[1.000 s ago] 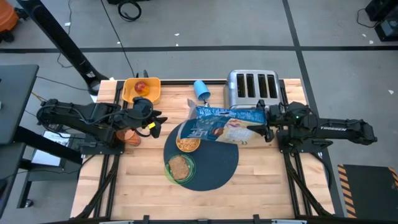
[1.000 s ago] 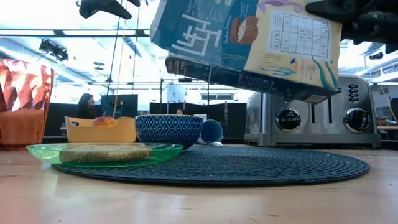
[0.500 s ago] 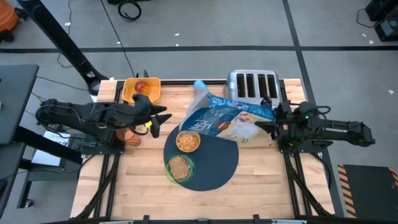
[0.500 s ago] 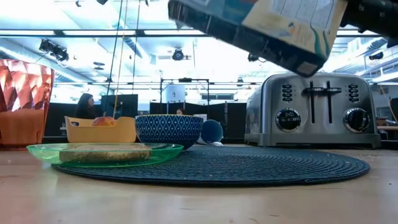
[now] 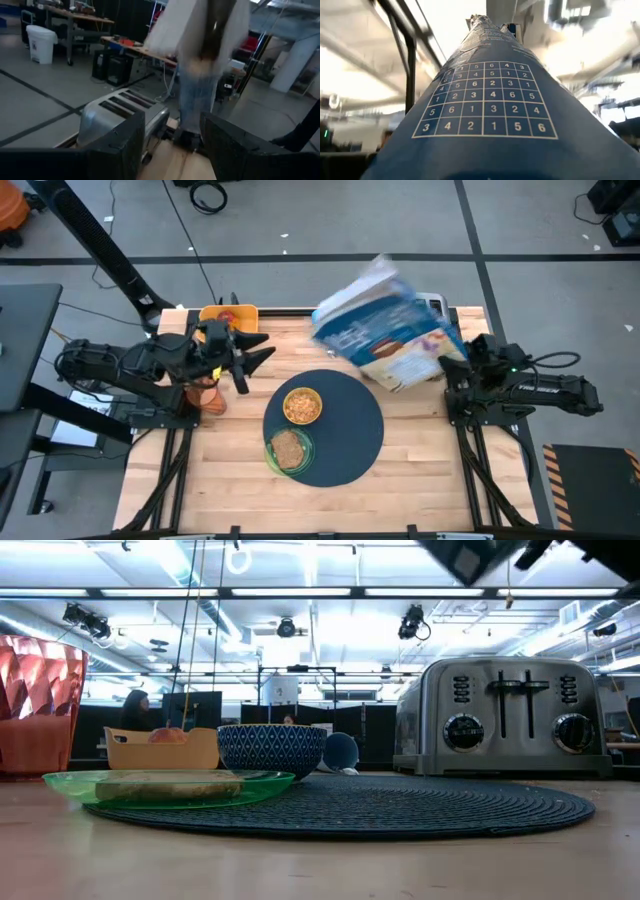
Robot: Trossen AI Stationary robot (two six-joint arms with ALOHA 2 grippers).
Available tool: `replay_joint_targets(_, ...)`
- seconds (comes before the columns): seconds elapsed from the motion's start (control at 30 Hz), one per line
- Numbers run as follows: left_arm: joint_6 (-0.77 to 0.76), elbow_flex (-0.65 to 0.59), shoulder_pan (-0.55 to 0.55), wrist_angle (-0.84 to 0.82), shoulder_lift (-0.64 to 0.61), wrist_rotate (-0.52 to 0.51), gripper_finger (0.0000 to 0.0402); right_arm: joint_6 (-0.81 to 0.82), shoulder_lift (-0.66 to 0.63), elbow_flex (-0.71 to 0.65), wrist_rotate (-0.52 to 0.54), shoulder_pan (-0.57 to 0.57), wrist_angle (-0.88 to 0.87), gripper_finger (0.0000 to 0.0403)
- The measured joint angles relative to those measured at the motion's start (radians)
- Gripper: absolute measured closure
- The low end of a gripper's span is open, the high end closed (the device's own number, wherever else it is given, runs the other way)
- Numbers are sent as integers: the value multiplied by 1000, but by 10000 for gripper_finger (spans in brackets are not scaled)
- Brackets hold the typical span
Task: Arrange a breakfast setting
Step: Pour the cereal in the yellow bowl on the dark blue table mat
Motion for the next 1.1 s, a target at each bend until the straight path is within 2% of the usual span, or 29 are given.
replay_joint_targets(0.13, 8, 1, 12, 85, 57, 2, 195, 3, 32, 3, 30, 0, 108, 131)
replay_joint_targets(0.27, 12, 1, 39, 139, 157, 12, 155, 7, 80, 3, 38, 0, 142, 131)
replay_joint_targets(0.47, 115, 0, 99, 344, 322, 180, 88, 12, 118, 2, 22, 0, 201, 131)
replay_joint_targets(0.77, 169, 0, 181, 738, 494, 368, 81, 11, 124, 2, 10, 0, 215, 131)
replay_joint_targets(0.97, 187, 0, 224, 959, 587, 413, 81, 7, 154, 2, 5, 0, 230, 131)
replay_joint_targets(1.1, 179, 0, 249, 1099, 639, 492, 81, -2, 184, 3, 15, 0, 259, 131)
